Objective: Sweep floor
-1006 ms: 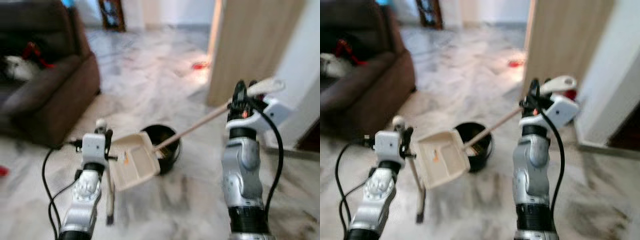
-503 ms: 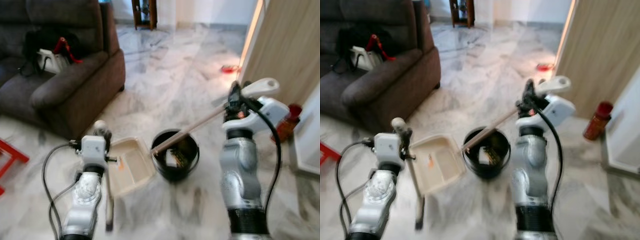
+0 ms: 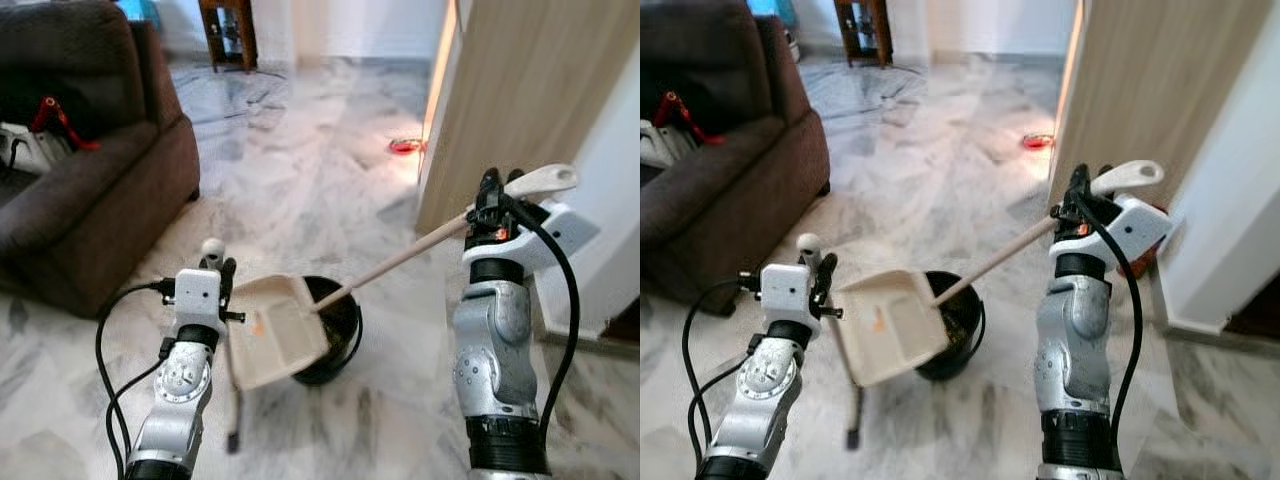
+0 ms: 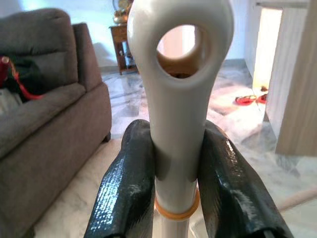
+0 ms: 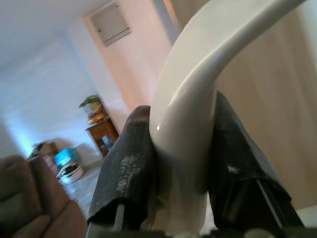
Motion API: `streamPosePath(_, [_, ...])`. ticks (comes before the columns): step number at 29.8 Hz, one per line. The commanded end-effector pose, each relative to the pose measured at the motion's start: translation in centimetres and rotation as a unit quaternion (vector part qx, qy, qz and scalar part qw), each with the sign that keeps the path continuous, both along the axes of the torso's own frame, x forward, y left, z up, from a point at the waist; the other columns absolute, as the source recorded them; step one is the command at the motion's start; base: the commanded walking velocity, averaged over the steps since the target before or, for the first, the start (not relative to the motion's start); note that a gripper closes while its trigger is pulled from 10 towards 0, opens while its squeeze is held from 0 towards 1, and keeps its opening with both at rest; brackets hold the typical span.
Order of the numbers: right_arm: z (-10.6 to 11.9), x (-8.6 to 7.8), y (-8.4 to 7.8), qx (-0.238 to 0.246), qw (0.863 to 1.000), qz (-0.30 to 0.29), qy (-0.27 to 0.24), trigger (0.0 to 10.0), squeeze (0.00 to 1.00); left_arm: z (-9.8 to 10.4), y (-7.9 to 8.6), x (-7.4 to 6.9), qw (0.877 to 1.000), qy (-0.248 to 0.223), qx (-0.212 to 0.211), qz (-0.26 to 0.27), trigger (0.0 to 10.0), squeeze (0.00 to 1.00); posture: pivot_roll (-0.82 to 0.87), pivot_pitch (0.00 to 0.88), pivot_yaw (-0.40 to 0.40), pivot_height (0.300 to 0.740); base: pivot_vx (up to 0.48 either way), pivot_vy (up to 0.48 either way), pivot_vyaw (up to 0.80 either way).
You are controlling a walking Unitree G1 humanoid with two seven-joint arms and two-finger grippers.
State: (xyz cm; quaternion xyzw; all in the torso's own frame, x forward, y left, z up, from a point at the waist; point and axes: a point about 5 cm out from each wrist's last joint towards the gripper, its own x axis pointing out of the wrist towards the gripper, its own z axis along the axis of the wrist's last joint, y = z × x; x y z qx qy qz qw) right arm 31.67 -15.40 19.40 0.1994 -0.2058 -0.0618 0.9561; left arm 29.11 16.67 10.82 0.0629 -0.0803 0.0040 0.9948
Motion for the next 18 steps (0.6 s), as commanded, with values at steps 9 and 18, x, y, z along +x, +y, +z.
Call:
streamPosePath(9, [2.1, -0.17, 0.86, 0.013, 0.998, 0.021, -0.05, 10.0, 0.0, 1.08, 0.39, 0.21, 1.0, -0.025, 0.009, 0.005, 10.0, 0.0, 0.03, 0.0, 0.045, 0.74, 0.292, 0.0, 0.0])
streamPosePath(18, [2.24, -0.17, 1.05, 0.015, 0.998, 0.028, -0.053, 10.0, 0.0, 1.07, 0.41, 0.18, 1.0, -0.025, 0.009, 0.004, 10.0, 0.0, 0.04, 0.0, 0.044, 0.74, 0.291, 0.0, 0.0])
